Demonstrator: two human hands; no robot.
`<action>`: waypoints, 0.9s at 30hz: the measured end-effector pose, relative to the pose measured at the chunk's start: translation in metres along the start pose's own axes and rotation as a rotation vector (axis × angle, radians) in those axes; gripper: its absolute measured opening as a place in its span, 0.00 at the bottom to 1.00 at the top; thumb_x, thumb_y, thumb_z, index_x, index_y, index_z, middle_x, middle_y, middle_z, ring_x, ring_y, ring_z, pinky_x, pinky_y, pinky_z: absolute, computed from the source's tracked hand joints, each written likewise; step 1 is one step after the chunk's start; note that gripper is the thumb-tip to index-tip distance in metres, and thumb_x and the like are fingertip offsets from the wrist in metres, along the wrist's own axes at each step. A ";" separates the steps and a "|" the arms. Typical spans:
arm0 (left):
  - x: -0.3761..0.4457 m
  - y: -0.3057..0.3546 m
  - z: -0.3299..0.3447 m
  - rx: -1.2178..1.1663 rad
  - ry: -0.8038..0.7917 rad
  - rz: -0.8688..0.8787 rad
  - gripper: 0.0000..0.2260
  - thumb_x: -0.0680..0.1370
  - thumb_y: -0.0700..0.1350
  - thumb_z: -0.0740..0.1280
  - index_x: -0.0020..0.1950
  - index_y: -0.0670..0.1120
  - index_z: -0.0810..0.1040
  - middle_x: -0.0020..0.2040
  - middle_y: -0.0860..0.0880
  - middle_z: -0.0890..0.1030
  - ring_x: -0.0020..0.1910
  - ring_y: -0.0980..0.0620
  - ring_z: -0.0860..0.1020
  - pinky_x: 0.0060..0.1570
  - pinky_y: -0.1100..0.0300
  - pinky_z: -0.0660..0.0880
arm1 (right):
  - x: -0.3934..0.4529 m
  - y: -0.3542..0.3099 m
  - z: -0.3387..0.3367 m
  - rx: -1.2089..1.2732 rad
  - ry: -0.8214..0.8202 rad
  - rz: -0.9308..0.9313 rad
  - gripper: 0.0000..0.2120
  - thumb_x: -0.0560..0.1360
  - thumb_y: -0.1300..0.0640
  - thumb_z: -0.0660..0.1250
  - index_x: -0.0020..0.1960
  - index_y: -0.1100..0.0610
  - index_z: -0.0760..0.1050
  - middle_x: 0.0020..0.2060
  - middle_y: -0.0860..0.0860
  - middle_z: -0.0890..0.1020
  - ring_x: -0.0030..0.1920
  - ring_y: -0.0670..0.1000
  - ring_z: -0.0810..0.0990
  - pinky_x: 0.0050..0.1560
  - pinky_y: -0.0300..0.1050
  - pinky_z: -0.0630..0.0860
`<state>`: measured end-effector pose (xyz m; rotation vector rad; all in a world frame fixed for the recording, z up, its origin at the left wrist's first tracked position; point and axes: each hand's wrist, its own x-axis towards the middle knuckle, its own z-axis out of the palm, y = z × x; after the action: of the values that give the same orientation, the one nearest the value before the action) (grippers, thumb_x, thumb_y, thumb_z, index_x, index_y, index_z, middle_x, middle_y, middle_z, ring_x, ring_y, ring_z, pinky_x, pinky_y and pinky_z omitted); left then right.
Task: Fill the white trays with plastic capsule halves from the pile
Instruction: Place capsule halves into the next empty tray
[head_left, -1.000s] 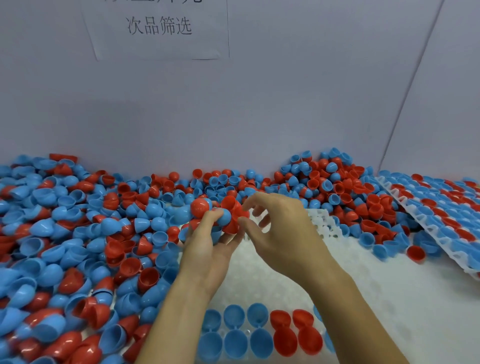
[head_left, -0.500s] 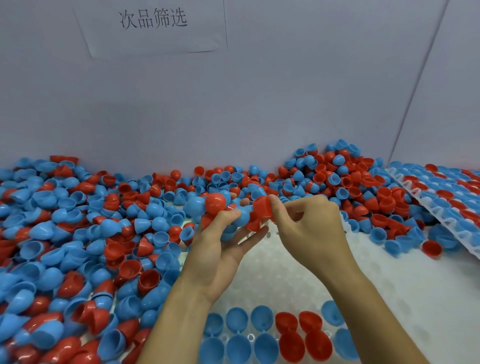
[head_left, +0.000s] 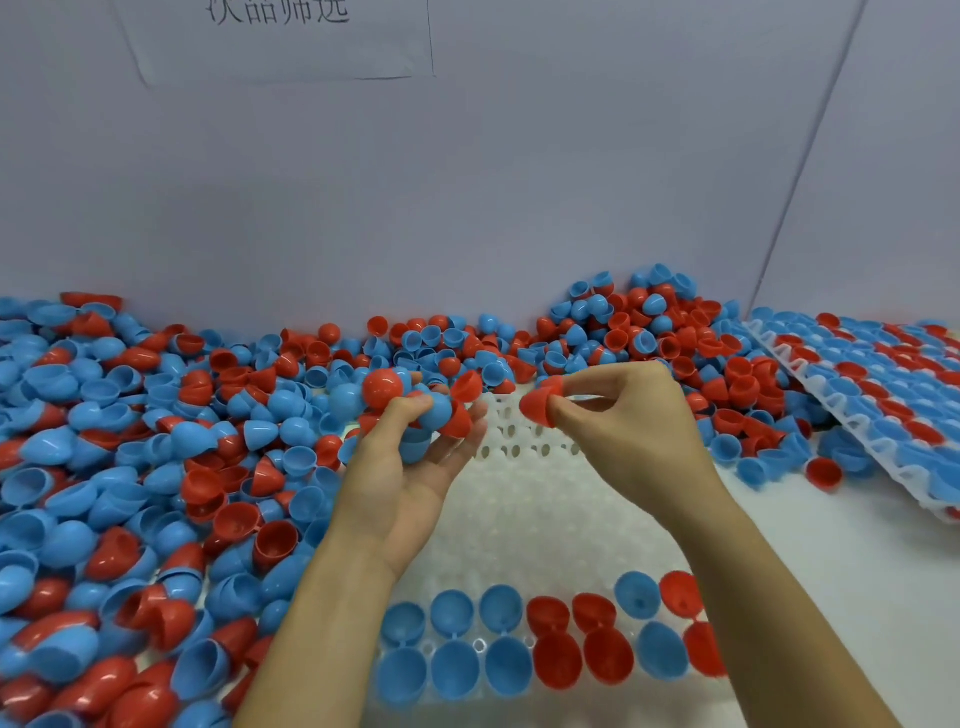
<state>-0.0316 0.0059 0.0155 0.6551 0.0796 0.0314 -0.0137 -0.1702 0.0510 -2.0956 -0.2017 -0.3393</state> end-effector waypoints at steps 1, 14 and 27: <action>0.001 0.001 -0.002 -0.012 0.017 0.005 0.11 0.72 0.38 0.70 0.54 0.40 0.79 0.58 0.34 0.82 0.52 0.38 0.84 0.47 0.50 0.83 | 0.000 -0.001 -0.006 -0.013 0.002 0.003 0.09 0.70 0.46 0.76 0.49 0.47 0.85 0.40 0.37 0.83 0.42 0.36 0.81 0.44 0.31 0.74; 0.002 0.000 -0.006 -0.060 0.053 0.004 0.07 0.79 0.37 0.66 0.57 0.43 0.77 0.64 0.35 0.78 0.55 0.39 0.84 0.46 0.51 0.82 | -0.052 0.026 -0.103 -0.530 -0.229 0.110 0.11 0.73 0.58 0.75 0.54 0.49 0.84 0.44 0.36 0.80 0.44 0.36 0.80 0.47 0.32 0.79; -0.001 -0.001 -0.004 -0.055 0.057 -0.001 0.12 0.79 0.38 0.67 0.61 0.44 0.75 0.65 0.36 0.77 0.53 0.39 0.85 0.46 0.51 0.82 | -0.084 0.033 -0.090 -0.935 -0.561 0.171 0.15 0.74 0.51 0.74 0.59 0.45 0.81 0.55 0.40 0.75 0.50 0.44 0.76 0.52 0.37 0.78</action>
<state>-0.0328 0.0072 0.0118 0.5993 0.1342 0.0508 -0.0982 -0.2652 0.0418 -3.0765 -0.2095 0.3508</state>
